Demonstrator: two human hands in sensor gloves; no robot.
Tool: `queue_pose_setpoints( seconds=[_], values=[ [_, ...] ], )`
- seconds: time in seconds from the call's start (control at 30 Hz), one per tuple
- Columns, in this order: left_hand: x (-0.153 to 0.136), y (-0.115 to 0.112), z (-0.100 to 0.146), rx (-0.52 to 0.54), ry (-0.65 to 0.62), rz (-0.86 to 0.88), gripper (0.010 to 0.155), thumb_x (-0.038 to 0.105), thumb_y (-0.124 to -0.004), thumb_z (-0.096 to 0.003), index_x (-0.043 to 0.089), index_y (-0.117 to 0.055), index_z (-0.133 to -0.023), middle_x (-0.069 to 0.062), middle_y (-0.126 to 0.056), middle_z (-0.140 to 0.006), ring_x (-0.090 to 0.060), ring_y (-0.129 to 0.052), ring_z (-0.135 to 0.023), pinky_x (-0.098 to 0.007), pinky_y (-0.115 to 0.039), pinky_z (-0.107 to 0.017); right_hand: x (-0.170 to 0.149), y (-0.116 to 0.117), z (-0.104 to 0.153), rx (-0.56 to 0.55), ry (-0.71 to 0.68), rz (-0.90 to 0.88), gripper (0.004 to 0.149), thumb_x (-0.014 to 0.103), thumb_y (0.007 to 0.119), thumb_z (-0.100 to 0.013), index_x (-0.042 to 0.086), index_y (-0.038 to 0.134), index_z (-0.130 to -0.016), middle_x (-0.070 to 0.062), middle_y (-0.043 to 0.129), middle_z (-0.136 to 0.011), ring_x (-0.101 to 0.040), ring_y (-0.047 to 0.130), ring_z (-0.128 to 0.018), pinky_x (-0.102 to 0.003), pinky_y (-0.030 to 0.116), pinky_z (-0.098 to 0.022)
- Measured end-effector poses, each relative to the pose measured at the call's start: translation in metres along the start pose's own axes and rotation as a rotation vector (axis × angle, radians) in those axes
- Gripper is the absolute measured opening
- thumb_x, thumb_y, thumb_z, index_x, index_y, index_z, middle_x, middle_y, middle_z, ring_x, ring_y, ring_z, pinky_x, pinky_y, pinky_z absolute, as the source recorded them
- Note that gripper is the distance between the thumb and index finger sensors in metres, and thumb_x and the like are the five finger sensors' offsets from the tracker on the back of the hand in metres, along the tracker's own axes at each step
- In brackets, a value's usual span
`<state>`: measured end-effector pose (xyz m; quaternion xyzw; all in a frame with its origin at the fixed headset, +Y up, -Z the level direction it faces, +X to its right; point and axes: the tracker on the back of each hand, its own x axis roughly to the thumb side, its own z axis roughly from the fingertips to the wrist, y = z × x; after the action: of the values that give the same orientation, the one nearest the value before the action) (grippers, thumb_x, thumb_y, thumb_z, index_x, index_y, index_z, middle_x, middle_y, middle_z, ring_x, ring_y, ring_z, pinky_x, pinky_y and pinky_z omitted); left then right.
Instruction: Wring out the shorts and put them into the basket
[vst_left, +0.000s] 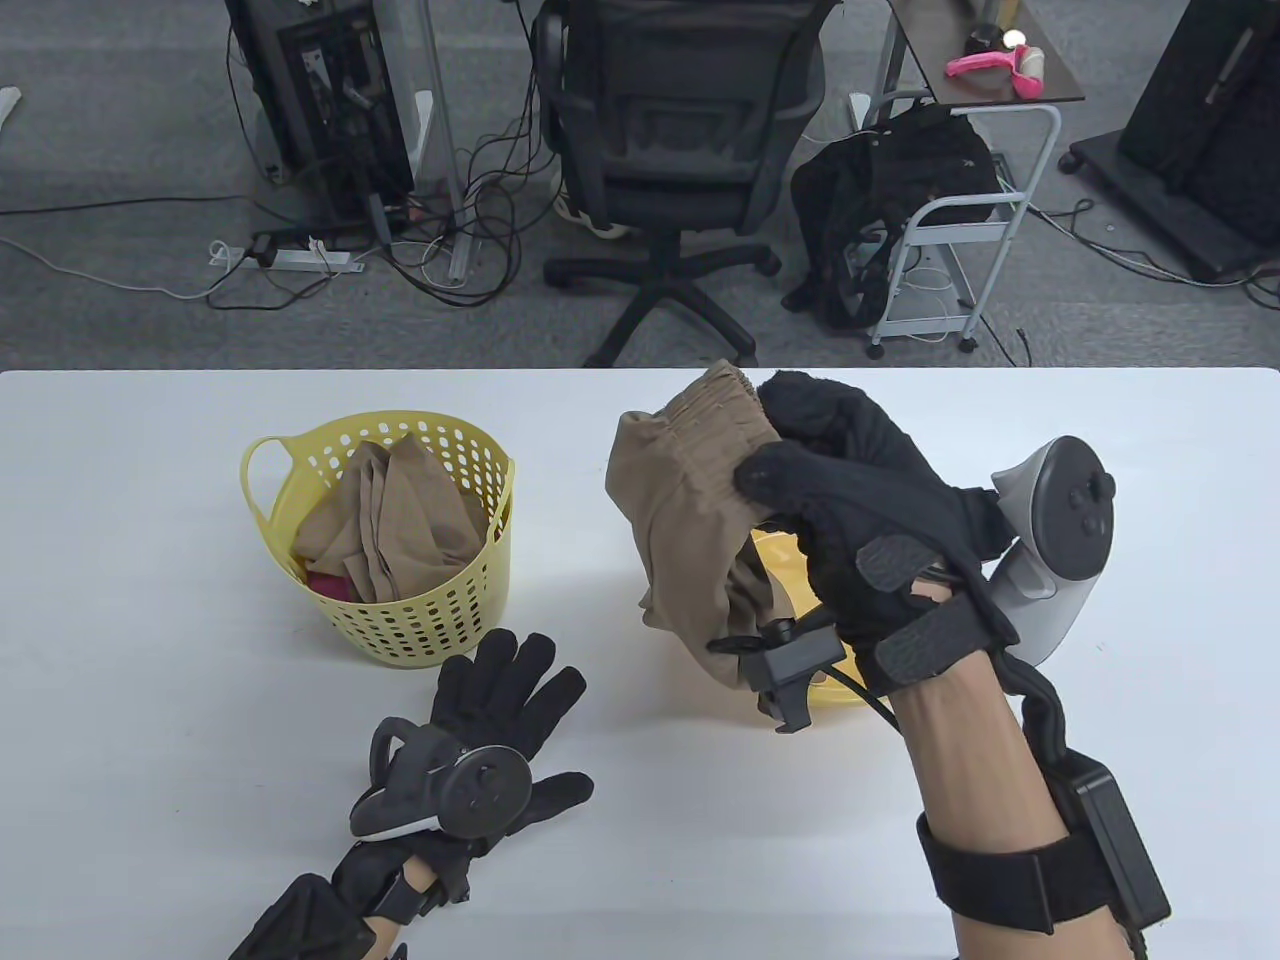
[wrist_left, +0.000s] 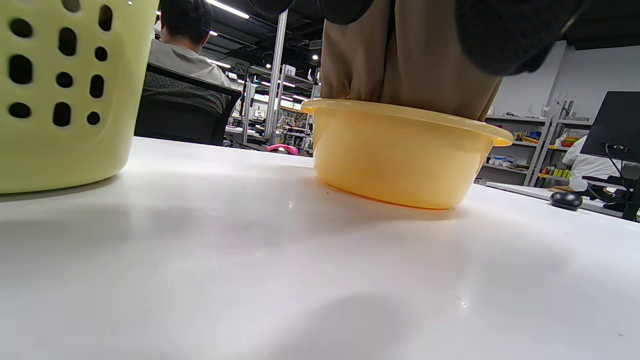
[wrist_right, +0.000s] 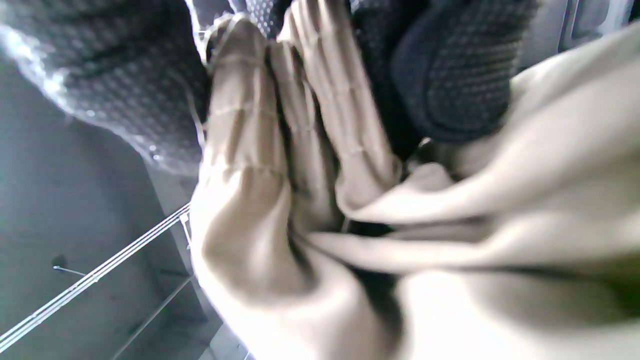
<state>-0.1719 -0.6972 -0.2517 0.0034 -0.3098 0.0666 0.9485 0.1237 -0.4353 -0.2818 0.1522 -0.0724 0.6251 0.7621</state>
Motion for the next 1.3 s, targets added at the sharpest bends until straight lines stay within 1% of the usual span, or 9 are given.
queue_pose_setpoints(
  seconds=[0.3,0.47,0.73,0.87,0.97,1.0,1.07,1.13,1.3],
  values=[
    [0.000,0.000,0.000,0.003,0.000,0.005,0.091,0.066,-0.074,-0.0499,0.020,-0.033,-0.117,-0.025,-0.025,-0.125,-0.064,-0.030,-0.111,-0.079,-0.032,-0.067,0.005,0.020,0.000,0.048,-0.007,-0.056,0.066,0.046,0.098,-0.045,0.009,0.069,-0.091,-0.015,0.084,-0.080,-0.028,0.101,-0.058,-0.038,0.093,-0.045],
    [0.000,0.001,0.001,0.009,-0.002,0.006,0.090,0.066,-0.073,-0.0499,0.020,-0.034,-0.117,-0.025,-0.026,-0.125,-0.064,-0.030,-0.111,-0.079,-0.032,-0.066,0.006,0.025,-0.001,0.052,-0.008,-0.036,0.066,0.046,0.098,-0.045,0.009,0.069,-0.091,-0.015,0.084,-0.080,-0.028,0.101,-0.058,-0.038,0.093,-0.045],
    [0.000,0.000,0.000,-0.020,-0.001,0.003,0.089,0.065,-0.074,-0.0498,0.019,-0.037,-0.117,-0.027,-0.030,-0.125,-0.064,-0.032,-0.110,-0.080,-0.033,-0.066,0.001,0.014,-0.002,0.025,-0.001,-0.014,0.066,0.046,0.098,-0.044,0.009,0.069,-0.091,-0.014,0.084,-0.080,-0.028,0.100,-0.058,-0.038,0.093,-0.045],
    [-0.001,0.000,0.000,-0.030,0.013,0.028,0.091,0.066,-0.075,-0.0490,0.014,-0.043,-0.116,-0.033,-0.039,-0.122,-0.066,-0.037,-0.109,-0.080,-0.035,-0.066,-0.001,0.005,-0.003,0.005,0.001,0.007,0.066,0.046,0.098,-0.044,0.009,0.069,-0.091,-0.014,0.084,-0.080,-0.028,0.100,-0.058,-0.038,0.093,-0.045],
    [-0.003,0.000,-0.001,-0.029,0.041,0.044,0.097,0.068,-0.075,-0.0474,0.005,-0.043,-0.115,-0.038,-0.044,-0.119,-0.069,-0.043,-0.106,-0.080,-0.039,-0.065,-0.003,0.001,-0.004,-0.004,0.004,0.007,0.066,0.046,0.098,-0.044,0.009,0.069,-0.091,-0.014,0.084,-0.080,-0.028,0.100,-0.058,-0.038,0.093,-0.045],
    [-0.005,0.000,-0.001,-0.041,0.050,0.063,0.100,0.069,-0.075,-0.0467,0.003,-0.042,-0.114,-0.039,-0.046,-0.118,-0.071,-0.045,-0.105,-0.080,-0.040,-0.064,-0.004,-0.001,-0.004,-0.007,0.004,0.004,0.066,0.046,0.098,-0.045,0.009,0.069,-0.091,-0.014,0.084,-0.080,-0.028,0.100,-0.058,-0.038,0.093,-0.045],
    [-0.005,-0.001,-0.003,-0.037,0.052,0.106,0.109,0.070,-0.076,-0.0453,-0.002,-0.033,-0.115,-0.043,-0.041,-0.117,-0.073,-0.043,-0.104,-0.080,-0.039,-0.064,-0.006,-0.002,-0.005,-0.009,0.007,-0.007,0.066,0.046,0.098,-0.045,0.009,0.069,-0.091,-0.014,0.084,-0.080,-0.028,0.100,-0.058,-0.038,0.093,-0.045],
    [-0.006,-0.004,-0.005,-0.048,0.050,0.143,0.118,0.071,-0.077,-0.0437,-0.006,-0.020,-0.113,-0.046,-0.030,-0.117,-0.075,-0.037,-0.103,-0.081,-0.038,-0.064,-0.007,-0.003,-0.005,-0.006,0.012,-0.015,0.067,0.047,0.098,-0.044,0.009,0.069,-0.091,-0.014,0.084,-0.080,-0.028,0.100,-0.058,-0.038,0.093,-0.045],
    [-0.006,-0.010,-0.015,-0.040,0.058,0.260,0.132,0.071,-0.081,-0.0418,-0.012,-0.002,-0.107,-0.051,-0.014,-0.112,-0.078,-0.026,-0.101,-0.081,-0.035,-0.063,-0.008,-0.002,-0.004,0.004,0.018,-0.035,0.067,0.047,0.098,-0.044,0.009,0.069,-0.091,-0.014,0.084,-0.080,-0.028,0.100,-0.058,-0.038,0.093,-0.045]
  ],
)
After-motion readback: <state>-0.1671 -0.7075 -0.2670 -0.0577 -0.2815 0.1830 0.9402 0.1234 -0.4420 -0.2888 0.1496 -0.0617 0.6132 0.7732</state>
